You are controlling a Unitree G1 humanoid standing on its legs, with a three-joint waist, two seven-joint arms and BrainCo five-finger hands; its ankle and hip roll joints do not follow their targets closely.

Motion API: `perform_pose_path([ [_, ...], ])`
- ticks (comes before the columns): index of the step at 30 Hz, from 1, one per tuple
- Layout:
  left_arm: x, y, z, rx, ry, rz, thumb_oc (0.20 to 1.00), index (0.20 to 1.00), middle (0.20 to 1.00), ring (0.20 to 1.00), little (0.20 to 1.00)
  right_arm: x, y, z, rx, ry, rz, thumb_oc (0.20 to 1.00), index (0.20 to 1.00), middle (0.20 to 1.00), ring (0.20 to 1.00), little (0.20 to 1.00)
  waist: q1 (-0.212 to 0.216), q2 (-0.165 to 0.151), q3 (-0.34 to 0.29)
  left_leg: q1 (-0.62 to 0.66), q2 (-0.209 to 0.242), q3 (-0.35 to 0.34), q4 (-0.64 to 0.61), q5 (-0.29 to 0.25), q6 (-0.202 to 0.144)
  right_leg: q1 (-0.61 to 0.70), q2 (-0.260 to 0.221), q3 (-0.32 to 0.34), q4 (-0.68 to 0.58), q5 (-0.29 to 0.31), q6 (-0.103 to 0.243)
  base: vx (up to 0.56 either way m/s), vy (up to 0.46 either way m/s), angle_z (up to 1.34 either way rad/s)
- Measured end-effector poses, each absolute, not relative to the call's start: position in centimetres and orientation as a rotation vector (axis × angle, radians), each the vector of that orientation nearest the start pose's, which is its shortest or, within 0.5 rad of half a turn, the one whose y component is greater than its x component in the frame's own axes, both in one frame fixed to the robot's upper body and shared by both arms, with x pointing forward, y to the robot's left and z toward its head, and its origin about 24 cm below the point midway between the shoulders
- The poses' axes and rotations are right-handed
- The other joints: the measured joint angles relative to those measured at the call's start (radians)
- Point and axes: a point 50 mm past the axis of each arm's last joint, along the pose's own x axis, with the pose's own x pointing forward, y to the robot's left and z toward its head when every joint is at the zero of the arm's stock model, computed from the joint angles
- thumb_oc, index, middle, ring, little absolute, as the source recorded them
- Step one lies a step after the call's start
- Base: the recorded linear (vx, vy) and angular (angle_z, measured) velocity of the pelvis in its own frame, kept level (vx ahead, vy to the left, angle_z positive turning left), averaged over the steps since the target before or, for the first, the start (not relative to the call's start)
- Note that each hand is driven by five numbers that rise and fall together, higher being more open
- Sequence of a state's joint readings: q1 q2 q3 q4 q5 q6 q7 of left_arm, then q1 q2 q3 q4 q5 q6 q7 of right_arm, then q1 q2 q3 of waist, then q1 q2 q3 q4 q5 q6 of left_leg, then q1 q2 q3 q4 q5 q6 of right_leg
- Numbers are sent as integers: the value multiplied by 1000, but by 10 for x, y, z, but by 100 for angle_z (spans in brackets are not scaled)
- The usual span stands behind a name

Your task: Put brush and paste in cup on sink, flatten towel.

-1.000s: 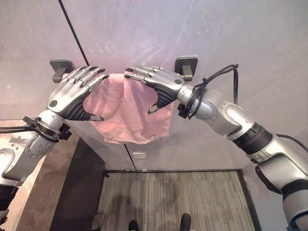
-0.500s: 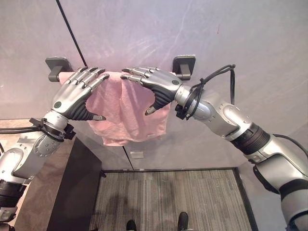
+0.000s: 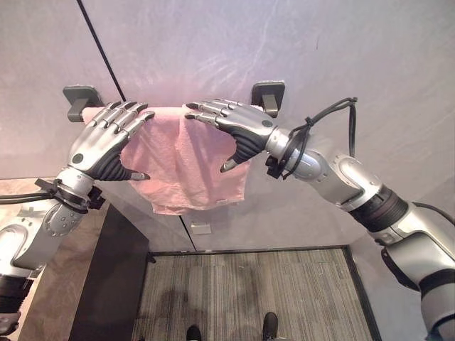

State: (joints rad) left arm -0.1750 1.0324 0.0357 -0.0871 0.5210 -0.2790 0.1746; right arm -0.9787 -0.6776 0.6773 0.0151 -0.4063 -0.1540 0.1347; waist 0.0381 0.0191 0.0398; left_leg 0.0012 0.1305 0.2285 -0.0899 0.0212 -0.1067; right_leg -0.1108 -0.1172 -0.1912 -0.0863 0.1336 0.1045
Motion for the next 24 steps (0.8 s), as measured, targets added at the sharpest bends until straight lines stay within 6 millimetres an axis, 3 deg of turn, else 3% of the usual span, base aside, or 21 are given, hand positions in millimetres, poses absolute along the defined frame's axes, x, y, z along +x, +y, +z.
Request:
perform_pose_path([
  [5, 261, 272, 209, 1515, -589, 62, 1000, 1000, 1000, 1000, 1000, 316, -77, 244, -1382, -862, 561, 1000, 1000, 1000, 1000, 1000, 2, 4, 3, 0, 1, 0, 0, 0, 0, 0, 0, 1, 0, 0, 0, 0, 0, -1],
  [19, 261, 275, 208, 1512, -578, 75, 1000, 1000, 1000, 1000, 1000, 317, -83, 245, -1405, -864, 560, 1000, 1000, 1000, 1000, 1000, 0, 8, 4, 0, 2, 0, 0, 0, 0, -1, -2, 2, 0, 1, -1, 0, 0, 0],
  [24, 263, 275, 200, 1387, -583, 119, 1000, 1000, 1000, 1000, 1000, 315, -84, 244, -1390, -879, 546, 1000, 1000, 1000, 1000, 1000, 0, 11, 2, 4, 0, -1, 0, 0, 0, 4, -2, 2, 0, 3, -2, 24, 0, 1],
])
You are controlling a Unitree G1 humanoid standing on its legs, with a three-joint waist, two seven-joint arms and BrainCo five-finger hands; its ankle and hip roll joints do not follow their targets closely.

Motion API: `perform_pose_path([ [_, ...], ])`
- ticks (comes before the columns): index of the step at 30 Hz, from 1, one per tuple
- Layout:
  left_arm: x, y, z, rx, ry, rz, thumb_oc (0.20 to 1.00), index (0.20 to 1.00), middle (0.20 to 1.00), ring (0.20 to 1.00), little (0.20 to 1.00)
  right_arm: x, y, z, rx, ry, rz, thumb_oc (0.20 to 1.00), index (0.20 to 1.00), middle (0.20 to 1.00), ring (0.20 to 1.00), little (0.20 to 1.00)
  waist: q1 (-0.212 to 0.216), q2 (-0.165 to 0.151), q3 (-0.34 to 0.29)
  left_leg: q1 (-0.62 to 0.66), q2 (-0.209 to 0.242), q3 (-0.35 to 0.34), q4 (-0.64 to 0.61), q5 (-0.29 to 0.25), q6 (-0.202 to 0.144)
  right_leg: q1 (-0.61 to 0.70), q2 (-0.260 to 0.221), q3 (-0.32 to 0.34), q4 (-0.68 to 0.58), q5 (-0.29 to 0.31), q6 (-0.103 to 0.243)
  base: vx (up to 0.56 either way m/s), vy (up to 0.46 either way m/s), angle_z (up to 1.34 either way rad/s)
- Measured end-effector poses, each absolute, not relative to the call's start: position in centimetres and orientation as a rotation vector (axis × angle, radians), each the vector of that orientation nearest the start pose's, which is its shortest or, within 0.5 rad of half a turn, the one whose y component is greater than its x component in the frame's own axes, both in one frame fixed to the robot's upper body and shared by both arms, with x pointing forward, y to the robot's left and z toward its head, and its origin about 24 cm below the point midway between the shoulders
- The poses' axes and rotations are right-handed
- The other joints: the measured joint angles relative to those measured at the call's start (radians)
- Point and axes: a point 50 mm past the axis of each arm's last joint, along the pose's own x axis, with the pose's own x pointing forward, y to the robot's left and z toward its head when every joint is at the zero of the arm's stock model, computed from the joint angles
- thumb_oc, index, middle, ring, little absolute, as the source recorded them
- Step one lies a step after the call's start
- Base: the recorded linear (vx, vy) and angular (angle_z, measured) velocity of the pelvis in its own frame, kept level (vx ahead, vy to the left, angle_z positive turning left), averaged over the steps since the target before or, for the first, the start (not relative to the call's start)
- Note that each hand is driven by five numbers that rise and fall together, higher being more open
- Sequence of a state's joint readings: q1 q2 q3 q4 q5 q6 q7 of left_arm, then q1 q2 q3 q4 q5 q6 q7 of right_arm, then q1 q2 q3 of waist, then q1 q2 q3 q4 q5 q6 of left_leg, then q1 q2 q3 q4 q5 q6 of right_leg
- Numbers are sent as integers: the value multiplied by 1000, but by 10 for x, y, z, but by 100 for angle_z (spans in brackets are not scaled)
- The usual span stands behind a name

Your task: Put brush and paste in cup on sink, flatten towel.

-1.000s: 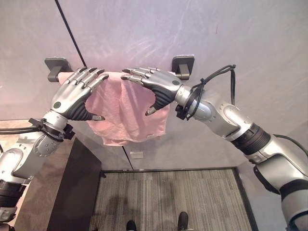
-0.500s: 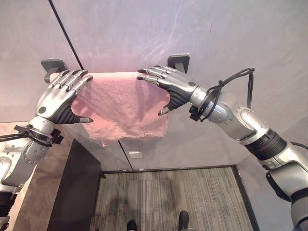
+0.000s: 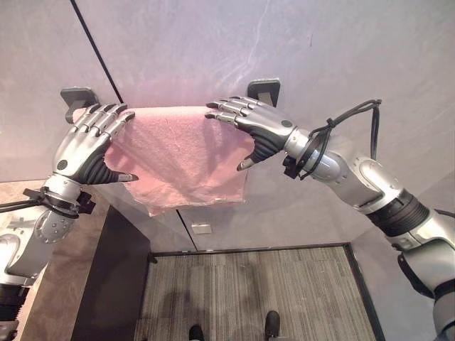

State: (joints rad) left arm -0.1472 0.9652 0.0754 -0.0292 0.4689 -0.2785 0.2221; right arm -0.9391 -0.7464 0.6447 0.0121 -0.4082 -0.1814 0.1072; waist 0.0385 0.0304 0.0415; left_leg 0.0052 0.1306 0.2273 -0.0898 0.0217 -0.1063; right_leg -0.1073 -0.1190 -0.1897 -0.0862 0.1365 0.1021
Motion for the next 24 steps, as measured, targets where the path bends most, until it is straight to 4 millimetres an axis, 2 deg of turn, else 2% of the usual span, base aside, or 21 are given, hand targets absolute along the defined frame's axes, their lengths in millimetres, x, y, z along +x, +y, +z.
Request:
perform_pose_path([
  [2, 264, 273, 194, 1254, -581, 148, 1000, 1000, 1000, 1000, 1000, 315, -86, 241, -1381, -870, 541, 1000, 1000, 1000, 1000, 1000, 0, 3, -3, 10, 2, -1, 0, -1, 1, 10, 0, -1, 0, 0, 1, 32, -10, 3],
  [3, 264, 271, 188, 1119, -580, 177, 1000, 1000, 1000, 1000, 1000, 316, -88, 238, -1374, -859, 535, 1000, 1000, 1000, 1000, 1000, -1, 5, -5, 15, 0, -3, 0, -1, 1, 18, -1, -5, 0, -1, 1, 44, -15, 7],
  [4, 267, 262, 184, 908, -608, 215, 1000, 1000, 1000, 1000, 1000, 318, -93, 233, -1369, -840, 512, 1000, 1000, 1000, 1000, 1000, -1, 5, -6, 29, 1, -7, 0, -3, 3, 35, -2, -9, 0, -3, 3, 45, -22, 11],
  [5, 269, 257, 180, 814, -612, 227, 1000, 1000, 1000, 1000, 1000, 319, -97, 230, -1363, -826, 496, 1000, 1000, 1000, 1000, 1000, -2, 2, -10, 32, 0, -11, 0, -3, 3, 42, -1, -12, 0, -5, 3, 7, -17, 6],
  [10, 273, 250, 180, 610, -635, 259, 1000, 1000, 1000, 1000, 1000, 322, -112, 237, -1294, -851, 350, 1000, 1000, 1000, 1000, 1000, -13, -4, -14, 50, -1, -26, 0, -2, 3, 66, -1, -24, 0, -7, 3, -40, -1, 9],
  [12, 282, 217, 188, 341, -722, 239, 1000, 1000, 1000, 1000, 1000, 315, -103, 240, -1022, -915, 256, 1000, 1000, 1000, 1000, 1000, -14, -8, -18, 65, -6, -44, 0, 0, 5, 88, -2, -39, 0, -8, 3, -176, 3, 18],
  [14, 273, 203, 192, 202, -785, 200, 1000, 1000, 1000, 1000, 1000, 298, -100, 243, -804, -986, 204, 1000, 1000, 1000, 1000, 1000, -14, -7, -18, 62, -9, -48, 0, 0, 5, 88, -6, -42, 0, -9, 5, -93, -4, 8],
  [16, 263, 204, 190, 163, -797, 189, 1000, 1000, 1000, 1000, 1000, 286, -104, 241, -729, -1014, 206, 1000, 1000, 1000, 1000, 1000, -21, -5, -27, 63, -11, -49, 0, -2, 8, 90, -12, -42, 0, -11, 8, -44, -16, 2],
  [19, 239, 212, 172, 180, -750, 186, 1000, 1000, 1000, 1000, 1000, 261, -138, 218, -641, -953, 136, 1000, 1000, 1000, 1000, 1000, -24, -5, -45, 61, -14, -52, 0, -6, 12, 91, -18, -45, 0, -16, 12, -35, -10, 3],
  [22, 223, 224, 142, 201, -613, 223, 1000, 1000, 1000, 1000, 1000, 250, -163, 186, -623, -799, 90, 1000, 1000, 1000, 1000, 1000, -35, -1, -47, 63, -19, -50, 0, -8, 16, 92, -22, -44, 0, -15, 15, -26, -6, 1],
  [24, 220, 225, 135, 210, -579, 212, 1000, 1000, 1000, 1000, 1000, 247, -165, 177, -607, -763, 104, 1000, 1000, 1000, 1000, 1000, -43, -4, -47, 58, -20, -50, -1, -8, 16, 90, -22, -43, 0, -15, 17, -32, -9, 1],
])
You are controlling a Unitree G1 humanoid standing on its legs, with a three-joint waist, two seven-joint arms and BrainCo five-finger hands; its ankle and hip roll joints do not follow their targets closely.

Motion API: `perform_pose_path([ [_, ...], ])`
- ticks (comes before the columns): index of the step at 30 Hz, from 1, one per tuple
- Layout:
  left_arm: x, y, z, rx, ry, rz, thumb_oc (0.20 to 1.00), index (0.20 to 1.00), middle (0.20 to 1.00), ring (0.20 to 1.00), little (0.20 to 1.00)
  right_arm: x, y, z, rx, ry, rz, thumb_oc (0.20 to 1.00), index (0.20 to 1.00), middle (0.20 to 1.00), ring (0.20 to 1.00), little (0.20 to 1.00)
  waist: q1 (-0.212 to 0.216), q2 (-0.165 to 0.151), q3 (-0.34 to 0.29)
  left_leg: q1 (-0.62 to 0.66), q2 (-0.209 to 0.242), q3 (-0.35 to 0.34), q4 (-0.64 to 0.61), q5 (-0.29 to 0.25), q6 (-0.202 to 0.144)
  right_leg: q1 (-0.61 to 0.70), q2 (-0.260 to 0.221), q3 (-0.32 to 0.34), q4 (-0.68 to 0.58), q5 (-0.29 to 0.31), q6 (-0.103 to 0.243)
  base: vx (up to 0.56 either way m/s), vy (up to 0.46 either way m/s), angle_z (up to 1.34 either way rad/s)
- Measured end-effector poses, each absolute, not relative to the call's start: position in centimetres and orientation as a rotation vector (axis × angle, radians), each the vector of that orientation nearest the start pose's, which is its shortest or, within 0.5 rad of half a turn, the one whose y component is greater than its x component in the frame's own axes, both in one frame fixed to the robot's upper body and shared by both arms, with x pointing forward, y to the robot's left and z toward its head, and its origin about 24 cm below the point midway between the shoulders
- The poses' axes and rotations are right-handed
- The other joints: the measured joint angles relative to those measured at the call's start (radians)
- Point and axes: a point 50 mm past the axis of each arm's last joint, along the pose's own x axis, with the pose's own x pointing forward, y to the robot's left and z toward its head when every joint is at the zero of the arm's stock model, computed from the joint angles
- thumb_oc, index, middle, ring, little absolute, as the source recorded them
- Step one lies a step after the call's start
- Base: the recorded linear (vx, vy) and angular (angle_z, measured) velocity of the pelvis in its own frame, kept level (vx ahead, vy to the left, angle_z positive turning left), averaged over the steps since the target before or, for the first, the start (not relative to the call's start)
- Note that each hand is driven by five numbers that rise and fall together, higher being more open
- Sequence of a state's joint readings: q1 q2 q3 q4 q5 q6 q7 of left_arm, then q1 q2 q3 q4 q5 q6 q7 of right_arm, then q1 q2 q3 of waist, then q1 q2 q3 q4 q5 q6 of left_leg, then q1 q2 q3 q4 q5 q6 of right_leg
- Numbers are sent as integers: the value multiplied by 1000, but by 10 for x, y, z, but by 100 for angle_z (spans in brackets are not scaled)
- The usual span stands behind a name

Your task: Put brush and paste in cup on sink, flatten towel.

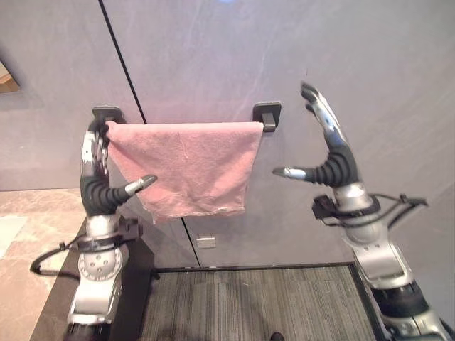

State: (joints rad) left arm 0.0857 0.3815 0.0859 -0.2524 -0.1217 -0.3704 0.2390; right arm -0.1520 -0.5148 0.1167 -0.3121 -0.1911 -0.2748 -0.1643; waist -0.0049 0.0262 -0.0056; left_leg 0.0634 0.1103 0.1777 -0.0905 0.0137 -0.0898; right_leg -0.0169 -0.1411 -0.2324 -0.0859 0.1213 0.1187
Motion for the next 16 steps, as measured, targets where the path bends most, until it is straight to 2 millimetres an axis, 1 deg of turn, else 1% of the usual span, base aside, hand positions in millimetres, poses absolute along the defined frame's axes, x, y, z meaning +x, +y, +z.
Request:
perform_pose_path([
  [1, 217, 226, 131, 208, -557, 192, 1000, 1000, 1000, 1000, 1000, 240, -169, 171, -590, -740, 116, 1000, 1000, 1000, 1000, 1000, -1, 0, -3, -3, 1, -2, -4, -4, 4, 0, -5, -1, 0, -7, 7, -43, -15, 0],
  [4, 198, 238, 96, 192, -383, 184, 1000, 1000, 1000, 1000, 1000, 225, -189, 141, -543, -585, 136, 1000, 1000, 1000, 1000, 1000, -6, -1, -13, -14, 0, 0, -1, -5, 7, -17, -5, 1, 0, -6, 8, -16, -7, 0],
  [6, 183, 247, 59, 181, -200, 201, 1000, 1000, 1000, 1000, 1000, 216, -201, 110, -539, -420, 151, 1000, 1000, 1000, 1000, 1000, -9, -1, -11, -21, 0, 1, -1, -4, 6, -20, -6, 1, 0, -7, 8, 0, 0, 0],
  [7, 176, 249, 44, 181, -128, 197, 1000, 1000, 1000, 1000, 1000, 211, -206, 96, -527, -346, 156, 1000, 1000, 1000, 1000, 1000, -10, -2, -8, -24, 0, 0, -1, -3, 4, -22, -6, 0, 0, -7, 9, 0, 0, 0],
  [9, 169, 249, 22, 182, -23, 175, 1000, 1000, 1000, 1000, 1000, 205, -216, 66, -507, -197, 160, 1000, 1000, 1000, 1000, 1000, -10, -8, -3, -30, 0, -1, 0, -3, 5, -27, -6, -1, 0, -7, 9, -15, -6, 1],
  [10, 167, 248, 15, 179, 11, 164, 1000, 1000, 1000, 1000, 1000, 202, -220, 55, -501, -143, 162, 1000, 1000, 1000, 1000, 1000, -10, -9, -1, -31, 0, -2, 0, -3, 5, -27, -7, -1, 0, -7, 9, 0, 0, 0],
  [11, 163, 247, 3, 178, 66, 154, 1000, 1000, 1000, 1000, 1000, 200, -223, 42, -500, -79, 169, 1000, 1000, 1000, 1000, 1000, -8, -8, 4, -31, -2, -3, -2, -3, 4, -27, -9, -3, 0, -7, 9, 0, 0, 0],
  [12, 159, 246, -16, 173, 156, 137, 1000, 1000, 1000, 1000, 1000, 195, -228, 19, -499, 29, 175, 1000, 1000, 1000, 1000, 1000, -10, -7, 6, -31, -3, -3, -1, -3, 4, -26, -10, -3, 0, -7, 10, 0, 0, 0],
  [13, 155, 244, -25, 175, 201, 125, 1000, 1000, 1000, 1000, 1000, 191, -230, 8, -490, 84, 179, 1000, 1000, 1000, 1000, 1000, -10, -5, 11, -31, -3, -3, -1, -3, 4, -26, -11, -3, 0, -7, 10, -15, -13, 3],
  [14, 148, 242, -47, 182, 300, 95, 1000, 1000, 1000, 1000, 1000, 185, -236, -21, -438, 207, 161, 1000, 1000, 1000, 1000, 1000, -11, -5, 15, -29, -3, -5, 0, -3, 4, -22, -11, -6, 0, -8, 11, -10, -8, 6],
  [15, 146, 240, -63, 181, 381, 86, 1000, 1000, 1000, 1000, 1000, 180, -240, -41, -423, 319, 145, 1000, 1000, 1000, 1000, 1000, -11, -4, 13, -28, -3, -6, 0, -3, 4, -19, -11, -9, 0, -9, 11, -14, -4, 11],
  [16, 139, 237, -83, 190, 492, 67, 1000, 1000, 1000, 1000, 1000, 165, -246, -69, -413, 474, 132, 1000, 1000, 1000, 1000, 1000, -10, -2, 14, -31, -4, -8, 0, -3, 4, -19, -13, -15, 0, -11, 13, -18, 1, 12],
])
